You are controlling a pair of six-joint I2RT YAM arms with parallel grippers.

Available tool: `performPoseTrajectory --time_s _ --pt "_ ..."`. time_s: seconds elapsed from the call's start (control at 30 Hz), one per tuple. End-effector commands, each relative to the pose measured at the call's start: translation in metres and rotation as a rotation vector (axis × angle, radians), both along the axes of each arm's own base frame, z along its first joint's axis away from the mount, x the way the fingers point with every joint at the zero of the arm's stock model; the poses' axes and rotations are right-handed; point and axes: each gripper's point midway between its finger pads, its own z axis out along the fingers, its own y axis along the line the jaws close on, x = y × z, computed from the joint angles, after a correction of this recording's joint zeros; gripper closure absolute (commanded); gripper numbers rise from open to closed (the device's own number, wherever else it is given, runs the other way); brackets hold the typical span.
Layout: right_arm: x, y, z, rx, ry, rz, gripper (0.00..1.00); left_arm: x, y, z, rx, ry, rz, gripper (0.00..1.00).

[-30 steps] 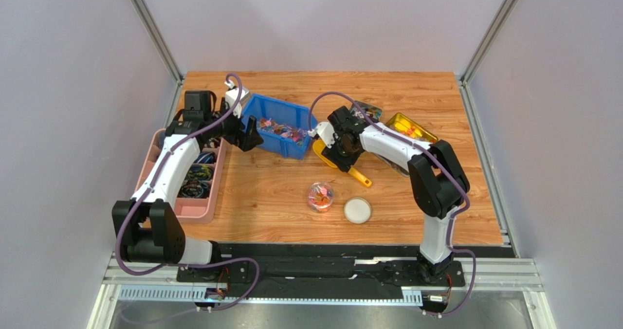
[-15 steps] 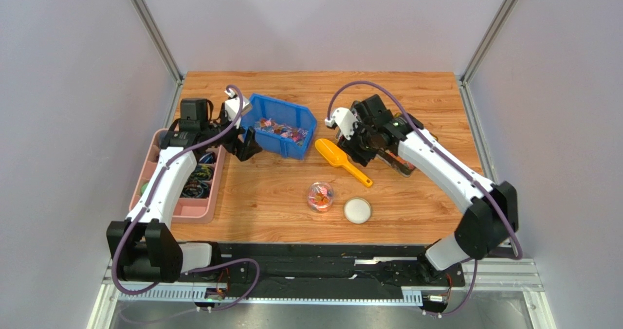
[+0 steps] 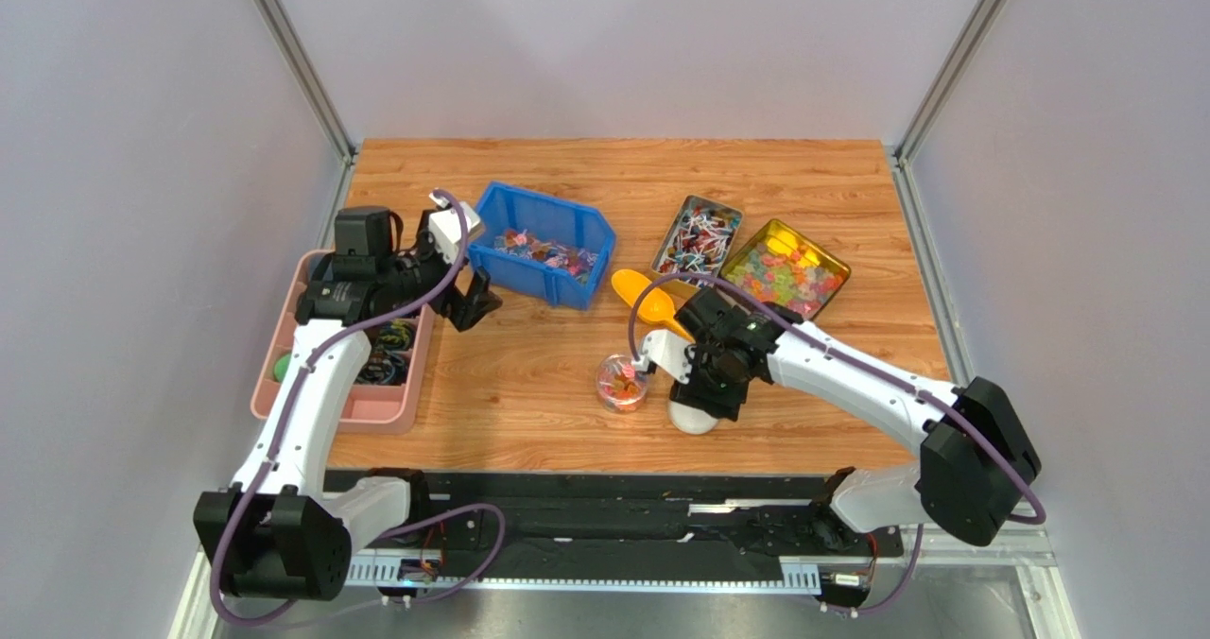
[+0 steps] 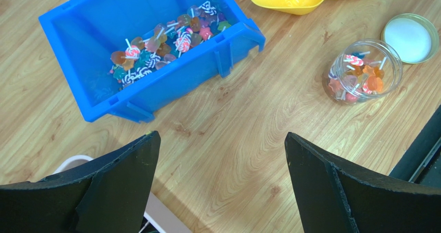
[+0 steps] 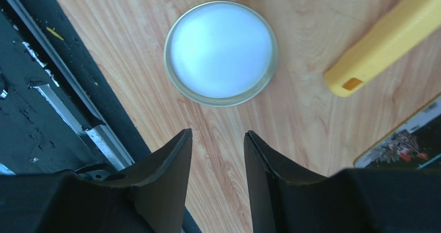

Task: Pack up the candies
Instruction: Place the spatula at the center of the board, then pick up the bottle lid at the center of the board.

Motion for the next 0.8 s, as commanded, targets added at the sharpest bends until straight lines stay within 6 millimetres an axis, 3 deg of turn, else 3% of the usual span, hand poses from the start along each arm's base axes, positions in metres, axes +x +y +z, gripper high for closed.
performPoseTrajectory --time_s 0.0,0.1,0.27,0.77 --pt "-0.008 0.017 -0.007 0.026 -0.029 0.075 0.55 -0.008 0.001 -0.002 0.013 -0.015 -0.018 0.01" --pt "-0.022 0.026 -0.02 0.005 -0.013 0.122 0.56 -0.013 0.004 -0.004 0.026 -0.016 -0.007 0.01" --pt "-0.018 0.031 -0.04 -0.053 -0.033 0.13 0.57 -0.018 0.005 -0.003 0.024 -0.029 0.001 0.01" --pt "-0.034 0.035 -0.062 -0.085 0.038 0.167 0.67 -0.02 0.005 -0.007 0.02 -0.035 0.01 0.01"
